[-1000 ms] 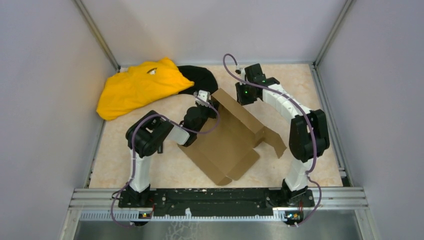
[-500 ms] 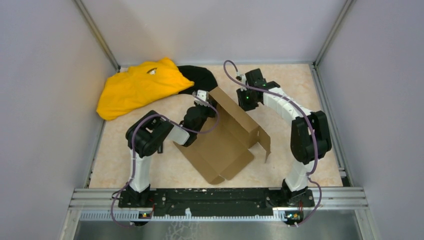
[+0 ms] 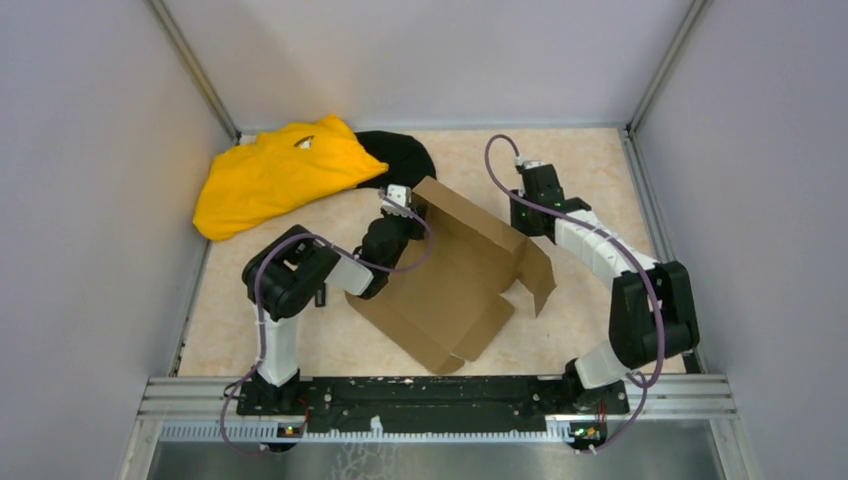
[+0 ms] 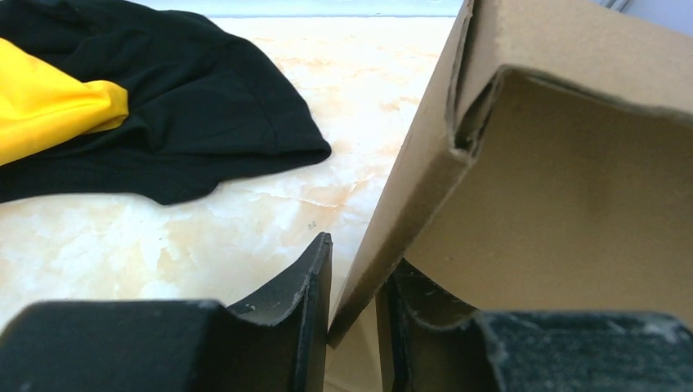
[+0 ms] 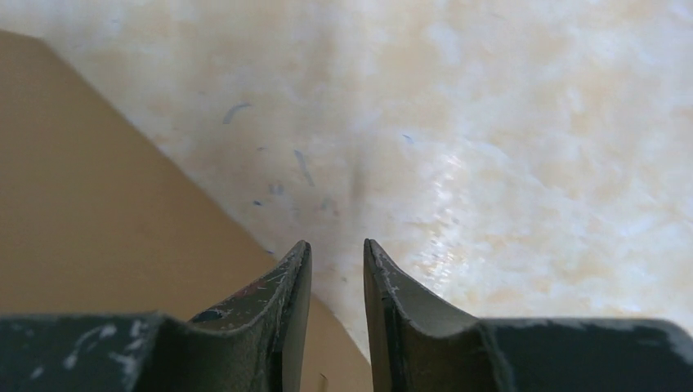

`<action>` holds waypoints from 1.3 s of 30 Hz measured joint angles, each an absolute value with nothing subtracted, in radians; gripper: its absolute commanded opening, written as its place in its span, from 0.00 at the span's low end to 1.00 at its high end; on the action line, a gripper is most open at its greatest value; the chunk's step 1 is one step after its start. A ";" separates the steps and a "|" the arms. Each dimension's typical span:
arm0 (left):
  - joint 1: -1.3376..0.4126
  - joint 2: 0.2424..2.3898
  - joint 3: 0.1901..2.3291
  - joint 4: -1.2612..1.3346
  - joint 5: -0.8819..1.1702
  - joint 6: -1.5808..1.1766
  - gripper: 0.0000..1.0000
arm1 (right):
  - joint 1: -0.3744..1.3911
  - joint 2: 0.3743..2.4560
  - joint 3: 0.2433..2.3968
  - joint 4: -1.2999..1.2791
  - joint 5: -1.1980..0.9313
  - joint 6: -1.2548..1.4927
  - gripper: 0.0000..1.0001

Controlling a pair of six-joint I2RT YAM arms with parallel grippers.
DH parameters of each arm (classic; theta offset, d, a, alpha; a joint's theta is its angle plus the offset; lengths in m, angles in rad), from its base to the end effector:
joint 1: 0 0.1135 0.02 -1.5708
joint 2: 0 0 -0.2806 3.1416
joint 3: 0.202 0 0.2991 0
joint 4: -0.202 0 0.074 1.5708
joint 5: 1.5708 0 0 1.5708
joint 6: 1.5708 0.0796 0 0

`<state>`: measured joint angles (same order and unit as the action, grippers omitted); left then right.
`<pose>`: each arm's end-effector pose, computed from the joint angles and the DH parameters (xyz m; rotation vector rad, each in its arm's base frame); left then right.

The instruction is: Fold the paper box

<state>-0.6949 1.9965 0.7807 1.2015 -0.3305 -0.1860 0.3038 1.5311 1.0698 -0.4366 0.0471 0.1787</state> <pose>0.3570 -0.2640 0.1130 0.1463 1.5938 -0.4255 0.3767 0.1142 0.1971 -0.1342 2.4697 0.1501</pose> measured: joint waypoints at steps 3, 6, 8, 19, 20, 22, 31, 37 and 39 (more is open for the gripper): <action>-0.695 1.986 0.770 1.196 -0.343 -0.186 0.31 | 0.263 1.466 0.981 -0.379 0.082 0.203 0.33; -0.695 1.980 0.767 1.188 -0.359 -0.186 0.31 | 0.233 1.399 0.898 -0.326 0.114 0.228 0.34; -0.695 1.979 0.767 1.183 -0.369 -0.186 0.31 | 0.220 1.352 0.844 -0.283 0.135 0.244 0.35; -0.695 1.974 0.767 1.163 -0.419 -0.186 0.31 | 0.168 1.166 0.650 -0.133 0.199 0.303 0.35; -0.695 1.974 0.768 1.159 -0.424 -0.185 0.31 | 0.159 1.153 0.640 -0.123 0.199 0.308 0.35; -0.695 1.974 0.770 1.150 -0.434 -0.183 0.31 | 0.142 1.126 0.614 -0.107 0.192 0.311 0.35; -0.695 1.974 0.793 1.110 -0.456 -0.178 0.31 | 0.130 0.957 0.505 -0.065 0.141 0.321 0.35; -0.695 1.974 0.807 1.090 -0.461 -0.177 0.31 | 0.130 0.846 0.422 -0.018 0.078 0.343 0.35; -0.695 1.974 0.817 1.073 -0.463 -0.177 0.31 | 0.130 0.834 0.408 -0.012 0.055 0.344 0.35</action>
